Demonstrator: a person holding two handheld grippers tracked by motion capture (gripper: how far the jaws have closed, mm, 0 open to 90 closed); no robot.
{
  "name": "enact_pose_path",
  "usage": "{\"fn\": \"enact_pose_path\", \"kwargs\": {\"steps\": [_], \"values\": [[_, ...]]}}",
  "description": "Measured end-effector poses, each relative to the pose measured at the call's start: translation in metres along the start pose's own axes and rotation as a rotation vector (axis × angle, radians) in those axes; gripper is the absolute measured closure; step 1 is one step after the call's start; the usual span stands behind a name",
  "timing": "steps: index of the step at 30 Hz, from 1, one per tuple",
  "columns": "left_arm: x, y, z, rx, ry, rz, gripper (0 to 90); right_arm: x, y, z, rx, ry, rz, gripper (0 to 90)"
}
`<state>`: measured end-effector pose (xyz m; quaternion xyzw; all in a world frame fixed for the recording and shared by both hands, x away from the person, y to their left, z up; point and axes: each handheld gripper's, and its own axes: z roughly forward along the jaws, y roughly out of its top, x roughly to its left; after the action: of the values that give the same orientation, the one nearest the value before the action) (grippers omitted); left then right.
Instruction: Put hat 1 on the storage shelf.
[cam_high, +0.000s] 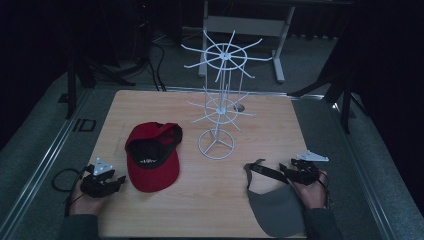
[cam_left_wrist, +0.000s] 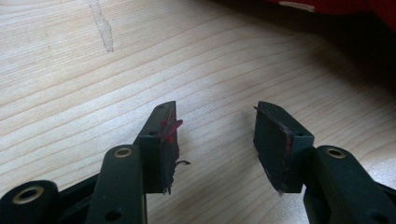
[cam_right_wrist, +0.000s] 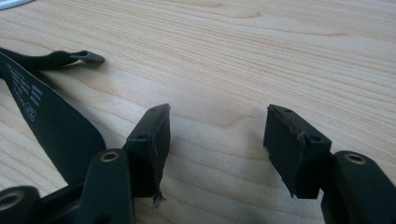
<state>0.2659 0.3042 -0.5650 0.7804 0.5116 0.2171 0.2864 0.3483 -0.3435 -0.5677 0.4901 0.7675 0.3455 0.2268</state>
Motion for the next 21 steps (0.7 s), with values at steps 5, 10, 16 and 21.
{"fn": "enact_pose_path", "kwargs": {"steps": [5,10,16,21], "values": [[0.0004,0.0007,0.0001,0.007,-0.004,-0.009,50.3,0.0003,0.0000,0.0000,-0.001,0.006,-0.008,42.3],[0.0055,0.0005,0.0002,0.017,-0.048,-0.036,50.1,-0.0004,0.0005,0.0006,-0.001,0.016,-0.019,42.6],[0.0056,0.0021,-0.0006,0.033,-0.059,-0.023,51.3,0.0001,0.0005,0.0006,-0.001,0.014,-0.017,42.6],[0.0052,0.0022,-0.0087,0.017,-0.087,-0.021,55.6,0.0005,0.0005,0.0004,-0.001,0.013,-0.018,42.8]]}}
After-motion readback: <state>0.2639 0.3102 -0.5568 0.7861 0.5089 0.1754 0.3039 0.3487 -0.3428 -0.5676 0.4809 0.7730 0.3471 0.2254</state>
